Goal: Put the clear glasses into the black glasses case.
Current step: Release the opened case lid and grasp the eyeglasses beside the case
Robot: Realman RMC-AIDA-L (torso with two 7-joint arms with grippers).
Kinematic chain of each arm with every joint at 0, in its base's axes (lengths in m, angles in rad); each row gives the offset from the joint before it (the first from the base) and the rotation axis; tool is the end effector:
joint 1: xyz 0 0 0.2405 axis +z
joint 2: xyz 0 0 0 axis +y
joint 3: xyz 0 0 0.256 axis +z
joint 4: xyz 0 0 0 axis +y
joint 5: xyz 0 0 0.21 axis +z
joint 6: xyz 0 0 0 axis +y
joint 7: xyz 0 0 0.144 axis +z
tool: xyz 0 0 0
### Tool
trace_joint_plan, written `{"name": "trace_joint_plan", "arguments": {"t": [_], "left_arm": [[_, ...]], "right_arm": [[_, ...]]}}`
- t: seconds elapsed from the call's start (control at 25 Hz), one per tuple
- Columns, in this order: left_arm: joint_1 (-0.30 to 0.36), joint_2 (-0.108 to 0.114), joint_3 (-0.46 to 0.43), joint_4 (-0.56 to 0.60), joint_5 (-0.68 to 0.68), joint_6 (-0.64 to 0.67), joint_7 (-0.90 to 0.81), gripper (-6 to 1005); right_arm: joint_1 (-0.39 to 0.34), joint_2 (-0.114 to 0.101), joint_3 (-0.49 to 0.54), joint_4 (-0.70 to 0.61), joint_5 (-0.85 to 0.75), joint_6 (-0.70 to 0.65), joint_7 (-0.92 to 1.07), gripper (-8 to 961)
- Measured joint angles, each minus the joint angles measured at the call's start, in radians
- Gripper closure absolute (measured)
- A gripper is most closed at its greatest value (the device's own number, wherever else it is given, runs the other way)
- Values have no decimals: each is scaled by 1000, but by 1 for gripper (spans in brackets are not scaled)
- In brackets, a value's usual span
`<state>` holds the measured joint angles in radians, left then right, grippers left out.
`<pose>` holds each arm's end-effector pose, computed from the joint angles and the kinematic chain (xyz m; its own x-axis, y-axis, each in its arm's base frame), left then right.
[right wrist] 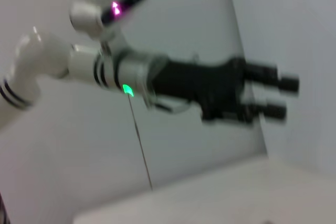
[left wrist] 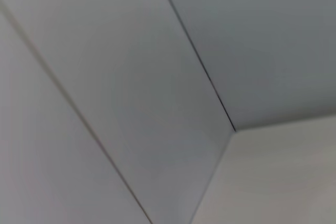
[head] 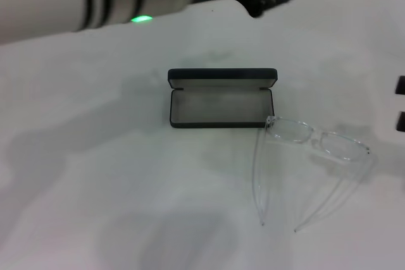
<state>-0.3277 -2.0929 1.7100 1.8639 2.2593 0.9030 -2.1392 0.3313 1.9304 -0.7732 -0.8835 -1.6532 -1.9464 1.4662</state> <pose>-0.0406 0.3223 0.0098 0.9552 -0.2029 0.2153 -0.0285 -0.7875 -0.6156 0.2616 0.2756 0.1017 0.7491 -0.1859 -0.6359 -0.3041 -0.9492 -0.0808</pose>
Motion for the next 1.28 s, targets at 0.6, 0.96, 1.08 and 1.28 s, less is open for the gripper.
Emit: {"name": "trace_joint_plan", "arguments": {"t": [0.6,0.96,1.08,1.28], "left_arm": [[118,2,-138,-144,-434,21,264,523],[142,1,-299,-318,-724,226,406,527],[144,3,-378,-384,-796,294,441,528],[117,5,-524,-518,-837,522,527,530]], "right_arm": [[360,24,-223,-512,-752,25,898,358],[581,50,-348,-280,-929,112,895,391],[587,63,-423,-258,-932,176,893,411],[595,84,-494,-204,-936,245,876,446]]}}
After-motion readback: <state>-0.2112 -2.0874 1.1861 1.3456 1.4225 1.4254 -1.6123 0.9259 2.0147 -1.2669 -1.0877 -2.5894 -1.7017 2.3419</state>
